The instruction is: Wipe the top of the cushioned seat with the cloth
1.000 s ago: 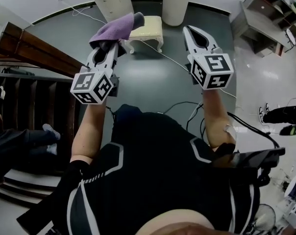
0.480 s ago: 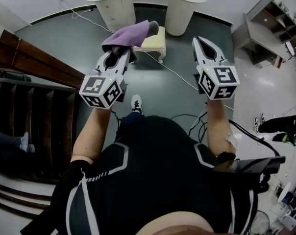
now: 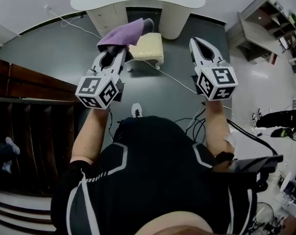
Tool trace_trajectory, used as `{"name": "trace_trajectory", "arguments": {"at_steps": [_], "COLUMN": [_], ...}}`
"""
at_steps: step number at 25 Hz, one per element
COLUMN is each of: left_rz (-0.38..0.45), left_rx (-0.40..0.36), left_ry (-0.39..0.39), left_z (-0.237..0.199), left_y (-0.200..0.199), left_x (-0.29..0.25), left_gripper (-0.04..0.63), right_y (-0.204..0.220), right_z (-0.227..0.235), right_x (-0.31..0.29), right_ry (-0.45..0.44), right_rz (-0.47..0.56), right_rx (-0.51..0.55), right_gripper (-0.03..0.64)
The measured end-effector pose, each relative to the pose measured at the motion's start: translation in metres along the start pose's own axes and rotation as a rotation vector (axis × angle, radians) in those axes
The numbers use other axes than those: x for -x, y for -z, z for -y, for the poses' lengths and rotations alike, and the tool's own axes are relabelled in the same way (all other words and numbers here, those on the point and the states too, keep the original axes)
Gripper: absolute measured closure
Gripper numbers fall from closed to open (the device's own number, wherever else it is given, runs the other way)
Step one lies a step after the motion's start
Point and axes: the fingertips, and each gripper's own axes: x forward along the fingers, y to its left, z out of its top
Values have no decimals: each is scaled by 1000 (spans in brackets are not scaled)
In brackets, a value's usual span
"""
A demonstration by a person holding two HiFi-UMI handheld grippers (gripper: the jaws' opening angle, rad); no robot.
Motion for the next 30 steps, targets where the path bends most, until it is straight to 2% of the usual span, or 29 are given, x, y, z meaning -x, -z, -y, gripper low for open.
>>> {"name": "trace_trajectory", "arguments": {"at_steps": [7, 12, 14, 16, 19, 23, 30], "left_rz": [-8, -30, -36, -35, -51, -59, -84], "left_rx": [54, 54, 78, 101, 95, 83, 28], "left_ry": [4, 32, 34, 35, 12, -23, -40], "left_z": [-58, -92, -99, -100, -106, -115, -106], "left_y": [-2, 13, 18, 19, 25, 33, 24], "left_x": [-25, -40, -48, -57, -76, -107, -169], "left_gripper": [548, 548, 548, 548, 548, 548, 548], "right_y": [-1, 5, 10, 14, 21, 31, 14], "right_z": [-9, -12, -8, 1, 18, 40, 102], "right_x": [-58, -90, -101, -110, -129, -163, -211], "right_ry": [-5, 14, 15, 9, 0, -59, -102], "right_rz": [-6, -14, -28, -41, -44, -39, -20], "right_rx": [-11, -11, -20, -16, -26, -66, -33], "right_gripper": [612, 611, 611, 611, 611, 611, 611]}}
